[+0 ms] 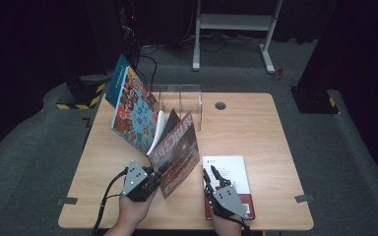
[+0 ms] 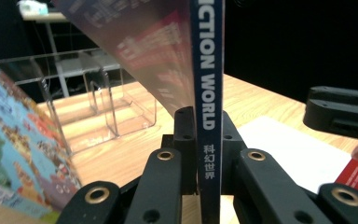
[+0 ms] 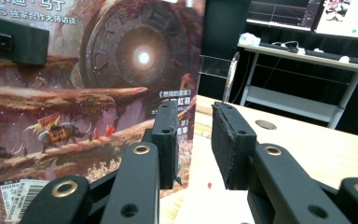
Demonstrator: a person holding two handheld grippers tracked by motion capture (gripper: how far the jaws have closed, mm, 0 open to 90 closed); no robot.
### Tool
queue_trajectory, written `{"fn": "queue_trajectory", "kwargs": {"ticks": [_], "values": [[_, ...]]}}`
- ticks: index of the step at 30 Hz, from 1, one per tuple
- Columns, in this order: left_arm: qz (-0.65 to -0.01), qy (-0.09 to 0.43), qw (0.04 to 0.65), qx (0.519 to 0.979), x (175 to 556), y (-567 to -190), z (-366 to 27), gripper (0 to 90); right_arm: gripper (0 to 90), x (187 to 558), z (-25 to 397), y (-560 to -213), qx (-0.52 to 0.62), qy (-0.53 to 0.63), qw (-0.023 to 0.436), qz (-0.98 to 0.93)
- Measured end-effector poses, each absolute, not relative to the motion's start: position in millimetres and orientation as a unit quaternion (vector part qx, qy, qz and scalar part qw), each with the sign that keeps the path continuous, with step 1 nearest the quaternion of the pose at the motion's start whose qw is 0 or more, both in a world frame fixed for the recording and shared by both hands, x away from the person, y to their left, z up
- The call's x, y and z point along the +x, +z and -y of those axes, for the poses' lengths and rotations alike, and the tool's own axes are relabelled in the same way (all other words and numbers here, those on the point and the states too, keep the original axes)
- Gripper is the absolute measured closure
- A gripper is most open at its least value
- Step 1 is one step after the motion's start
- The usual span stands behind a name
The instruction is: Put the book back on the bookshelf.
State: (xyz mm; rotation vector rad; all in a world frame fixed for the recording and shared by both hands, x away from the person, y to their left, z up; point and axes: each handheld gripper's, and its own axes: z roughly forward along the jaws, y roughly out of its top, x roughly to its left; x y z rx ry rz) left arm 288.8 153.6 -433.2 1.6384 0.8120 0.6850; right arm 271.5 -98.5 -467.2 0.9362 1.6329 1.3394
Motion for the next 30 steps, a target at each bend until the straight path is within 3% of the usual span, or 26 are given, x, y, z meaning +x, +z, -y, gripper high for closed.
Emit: {"fn": "queue_trajectory", "kwargs": {"ticks": [4, 6, 10, 30], "values": [[-0.336, 0.293, 0.552, 0.705, 289.8, -433.1, -148.4, 82.3, 71.4, 271.7, 100.4, -466.6, 0.371, 0.53, 0.405, -0.646], [-0.353, 0.285, 0.529, 0.717, 296.6, -434.7, -144.0, 72.1, 71.3, 271.5, 100.9, -466.1, 0.372, 0.531, 0.404, -0.645], [-0.352, 0.285, 0.521, 0.723, 300.5, -437.6, -139.4, 83.9, 71.3, 271.5, 101.8, -464.9, 0.372, 0.531, 0.404, -0.645], [-0.356, 0.286, 0.557, 0.694, 307.5, -430.6, -147.2, 84.3, 69.4, 283.4, 102.9, -472.3, 0.394, 0.517, 0.371, -0.663]]}}
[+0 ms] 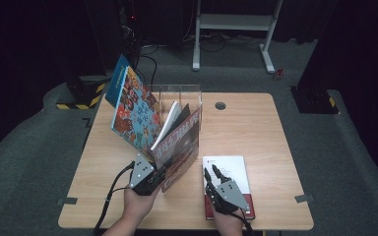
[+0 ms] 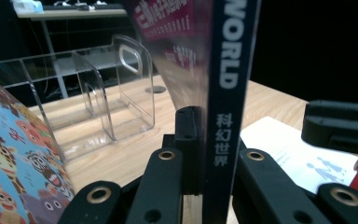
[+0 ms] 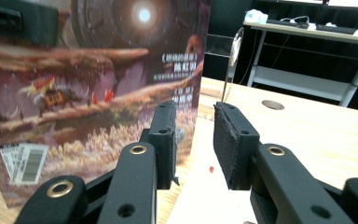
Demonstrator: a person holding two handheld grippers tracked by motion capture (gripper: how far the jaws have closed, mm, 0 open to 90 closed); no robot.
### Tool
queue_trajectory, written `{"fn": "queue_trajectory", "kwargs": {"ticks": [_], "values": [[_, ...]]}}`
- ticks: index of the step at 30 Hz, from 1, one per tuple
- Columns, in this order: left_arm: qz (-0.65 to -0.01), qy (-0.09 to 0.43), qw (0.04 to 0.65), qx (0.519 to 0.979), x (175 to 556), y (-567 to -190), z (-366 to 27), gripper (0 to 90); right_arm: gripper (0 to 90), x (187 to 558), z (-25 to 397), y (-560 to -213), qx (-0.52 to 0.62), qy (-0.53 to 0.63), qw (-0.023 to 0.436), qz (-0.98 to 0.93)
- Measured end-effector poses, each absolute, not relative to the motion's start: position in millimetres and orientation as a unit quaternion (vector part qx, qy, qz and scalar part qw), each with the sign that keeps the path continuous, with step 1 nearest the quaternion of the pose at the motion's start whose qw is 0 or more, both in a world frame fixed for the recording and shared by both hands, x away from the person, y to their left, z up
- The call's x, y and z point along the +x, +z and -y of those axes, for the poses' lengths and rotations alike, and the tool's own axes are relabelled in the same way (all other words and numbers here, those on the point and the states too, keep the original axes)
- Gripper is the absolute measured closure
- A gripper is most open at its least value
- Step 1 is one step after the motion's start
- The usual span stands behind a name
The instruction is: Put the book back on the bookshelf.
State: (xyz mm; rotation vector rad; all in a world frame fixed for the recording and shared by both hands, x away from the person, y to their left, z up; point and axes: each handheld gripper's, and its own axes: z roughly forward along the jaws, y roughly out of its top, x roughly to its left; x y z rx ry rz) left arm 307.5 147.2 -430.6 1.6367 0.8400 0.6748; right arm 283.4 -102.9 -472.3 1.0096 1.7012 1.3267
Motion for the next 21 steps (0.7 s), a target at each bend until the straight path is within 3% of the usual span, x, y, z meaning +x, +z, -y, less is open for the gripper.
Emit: {"fn": "queue_trajectory", "kwargs": {"ticks": [11, 21], "values": [[-0.352, 0.287, 0.559, 0.694, 309.6, -424.8, -147.6, 84.3, 68.6, 287.9, 107.4, -468.7, 0.397, 0.505, 0.368, -0.673], [-0.354, 0.289, 0.552, 0.697, 313.8, -420.8, -148.1, 84.3, 62.4, 290.4, 140.1, -474.1, 0.414, 0.469, 0.365, -0.69]]}}
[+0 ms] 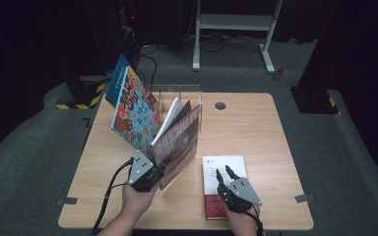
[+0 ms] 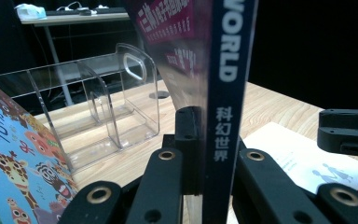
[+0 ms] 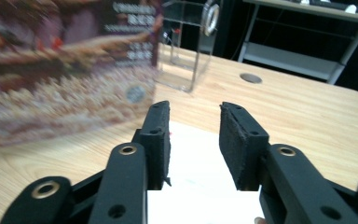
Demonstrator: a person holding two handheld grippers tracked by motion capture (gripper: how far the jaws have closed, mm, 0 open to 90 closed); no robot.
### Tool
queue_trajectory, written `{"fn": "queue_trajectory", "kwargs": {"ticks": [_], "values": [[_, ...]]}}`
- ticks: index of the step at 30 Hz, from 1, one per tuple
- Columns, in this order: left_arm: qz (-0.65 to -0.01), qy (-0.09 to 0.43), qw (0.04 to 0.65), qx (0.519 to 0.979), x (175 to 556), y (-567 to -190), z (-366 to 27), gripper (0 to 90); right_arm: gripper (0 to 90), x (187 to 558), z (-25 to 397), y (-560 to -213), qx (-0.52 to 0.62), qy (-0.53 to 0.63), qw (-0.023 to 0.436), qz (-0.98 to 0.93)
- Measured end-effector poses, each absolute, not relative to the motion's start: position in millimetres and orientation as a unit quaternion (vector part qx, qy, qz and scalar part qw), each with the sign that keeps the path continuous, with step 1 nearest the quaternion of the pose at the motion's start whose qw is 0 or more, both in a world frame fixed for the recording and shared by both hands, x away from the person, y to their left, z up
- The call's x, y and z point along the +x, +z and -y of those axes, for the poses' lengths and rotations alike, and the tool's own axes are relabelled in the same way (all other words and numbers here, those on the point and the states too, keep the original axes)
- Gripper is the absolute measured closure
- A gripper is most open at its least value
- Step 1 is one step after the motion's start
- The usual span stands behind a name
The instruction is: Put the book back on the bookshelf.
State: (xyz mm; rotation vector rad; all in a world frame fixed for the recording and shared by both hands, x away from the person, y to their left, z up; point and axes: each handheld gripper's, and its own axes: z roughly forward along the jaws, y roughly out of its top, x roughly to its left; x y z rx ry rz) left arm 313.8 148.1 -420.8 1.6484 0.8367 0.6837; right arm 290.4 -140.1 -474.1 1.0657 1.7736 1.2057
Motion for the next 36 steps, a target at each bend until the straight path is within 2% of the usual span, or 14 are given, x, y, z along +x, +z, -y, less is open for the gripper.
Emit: {"fn": "queue_trajectory", "kwargs": {"ticks": [16, 36], "values": [[-0.374, 0.311, 0.542, 0.686, 325.9, -409.1, -150.6, 84.3, 54.7, 296.8, 170.1, -479.4, 0.442, 0.456, 0.35, -0.689], [-0.417, 0.351, 0.511, 0.665, 352.9, -394.0, -170.3, 84.3, 56.5, 293.8, 176.5, -474.4, 0.44, 0.469, 0.357, -0.678]]}}
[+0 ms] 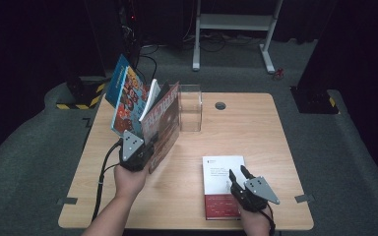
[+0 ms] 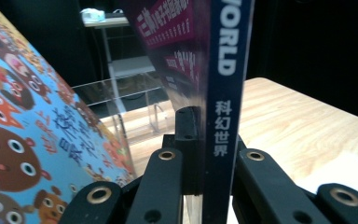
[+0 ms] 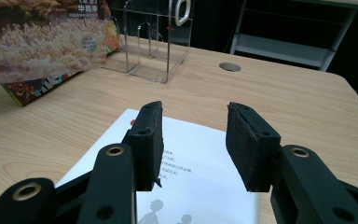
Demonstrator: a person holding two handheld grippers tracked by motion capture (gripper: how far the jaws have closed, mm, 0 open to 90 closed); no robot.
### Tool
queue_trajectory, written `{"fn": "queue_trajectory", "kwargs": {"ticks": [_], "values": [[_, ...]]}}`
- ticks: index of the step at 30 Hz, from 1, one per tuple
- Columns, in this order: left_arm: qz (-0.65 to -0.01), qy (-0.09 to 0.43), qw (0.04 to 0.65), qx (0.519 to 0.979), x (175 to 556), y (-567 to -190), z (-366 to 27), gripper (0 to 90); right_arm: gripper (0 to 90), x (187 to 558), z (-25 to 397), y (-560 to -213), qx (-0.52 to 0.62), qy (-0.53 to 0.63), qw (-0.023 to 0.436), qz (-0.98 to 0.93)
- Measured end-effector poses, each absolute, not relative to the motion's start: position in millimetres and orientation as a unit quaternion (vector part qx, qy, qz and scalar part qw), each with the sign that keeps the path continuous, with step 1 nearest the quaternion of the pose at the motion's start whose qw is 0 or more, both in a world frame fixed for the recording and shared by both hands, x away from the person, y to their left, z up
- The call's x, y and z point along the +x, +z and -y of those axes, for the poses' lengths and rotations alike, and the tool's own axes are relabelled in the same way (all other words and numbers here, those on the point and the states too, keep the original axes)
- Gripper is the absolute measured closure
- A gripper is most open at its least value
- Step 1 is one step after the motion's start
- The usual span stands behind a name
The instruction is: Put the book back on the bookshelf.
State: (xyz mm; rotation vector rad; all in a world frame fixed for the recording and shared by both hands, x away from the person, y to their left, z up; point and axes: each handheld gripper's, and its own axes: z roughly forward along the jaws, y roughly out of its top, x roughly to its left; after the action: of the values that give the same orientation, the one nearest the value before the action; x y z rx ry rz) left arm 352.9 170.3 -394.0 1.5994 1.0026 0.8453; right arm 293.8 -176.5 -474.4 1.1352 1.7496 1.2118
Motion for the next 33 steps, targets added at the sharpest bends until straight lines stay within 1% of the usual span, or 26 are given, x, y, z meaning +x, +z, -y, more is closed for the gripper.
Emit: {"fn": "queue_trajectory", "kwargs": {"ticks": [21, 33], "values": [[-0.443, 0.377, 0.489, 0.65, 394.1, -395.2, -157.0, 84.3, 57.5, 291.4, 177.1, -472.9, 0.437, 0.477, 0.354, -0.676], [-0.455, 0.384, 0.481, 0.643, 425.0, -395.9, -144.5, 84.3, 57.9, 291.3, 180.1, -472.7, 0.44, 0.479, 0.356, -0.671]]}}
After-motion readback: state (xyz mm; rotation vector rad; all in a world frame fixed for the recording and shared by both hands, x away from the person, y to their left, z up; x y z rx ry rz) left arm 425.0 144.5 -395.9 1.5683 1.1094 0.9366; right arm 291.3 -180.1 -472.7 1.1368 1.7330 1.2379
